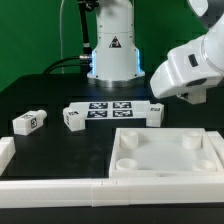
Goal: Assemble one leg
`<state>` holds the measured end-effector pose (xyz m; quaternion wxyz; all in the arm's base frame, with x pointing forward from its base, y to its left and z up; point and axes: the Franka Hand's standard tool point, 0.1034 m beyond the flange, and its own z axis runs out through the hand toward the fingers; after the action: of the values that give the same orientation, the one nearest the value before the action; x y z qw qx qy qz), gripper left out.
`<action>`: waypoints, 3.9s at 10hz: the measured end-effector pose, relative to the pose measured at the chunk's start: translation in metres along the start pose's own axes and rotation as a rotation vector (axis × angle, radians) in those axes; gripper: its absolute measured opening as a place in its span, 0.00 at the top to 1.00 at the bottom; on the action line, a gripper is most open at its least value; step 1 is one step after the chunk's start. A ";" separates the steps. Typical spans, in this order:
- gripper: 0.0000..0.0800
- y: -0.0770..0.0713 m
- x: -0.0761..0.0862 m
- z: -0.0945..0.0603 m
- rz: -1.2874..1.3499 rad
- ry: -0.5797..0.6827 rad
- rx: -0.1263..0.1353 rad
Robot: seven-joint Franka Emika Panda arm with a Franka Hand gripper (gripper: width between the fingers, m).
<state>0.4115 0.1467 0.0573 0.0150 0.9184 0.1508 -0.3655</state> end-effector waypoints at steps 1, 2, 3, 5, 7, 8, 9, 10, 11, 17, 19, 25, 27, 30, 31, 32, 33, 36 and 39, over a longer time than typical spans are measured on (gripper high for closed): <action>0.64 0.002 0.005 -0.004 0.005 0.131 -0.008; 0.64 0.003 0.005 -0.005 0.008 0.248 -0.016; 0.64 0.004 0.004 -0.005 0.009 0.337 -0.022; 0.64 0.019 0.003 -0.025 -0.003 0.500 -0.036; 0.64 0.031 0.004 -0.046 -0.046 0.614 -0.058; 0.64 0.031 0.010 -0.049 -0.046 0.734 -0.066; 0.64 0.032 0.009 -0.046 -0.049 0.798 -0.073; 0.64 0.034 0.011 -0.049 -0.050 0.903 -0.081; 0.64 0.041 0.012 -0.052 -0.080 0.972 -0.107; 0.64 0.061 0.030 -0.064 -0.079 1.139 -0.138; 0.64 0.077 0.055 -0.089 -0.100 1.174 -0.166; 0.64 0.077 0.054 -0.091 -0.101 1.140 -0.153; 0.64 0.078 0.067 -0.112 -0.085 1.097 -0.105; 0.64 0.084 0.082 -0.121 -0.061 1.106 -0.064; 0.64 0.083 0.082 -0.121 -0.062 1.105 -0.064; 0.64 0.084 0.082 -0.121 -0.061 1.105 -0.064; 0.64 0.083 0.082 -0.121 -0.062 1.105 -0.064; 0.64 0.060 0.088 -0.141 -0.035 1.065 -0.011; 0.64 0.079 0.115 -0.152 -0.097 1.081 -0.040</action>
Offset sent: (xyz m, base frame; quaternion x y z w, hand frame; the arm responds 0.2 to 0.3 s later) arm 0.0000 0.0000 0.0000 0.0000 0.1790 0.0000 0.9838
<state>0.6145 0.1230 0.0840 -0.0640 0.9670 0.1861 0.1617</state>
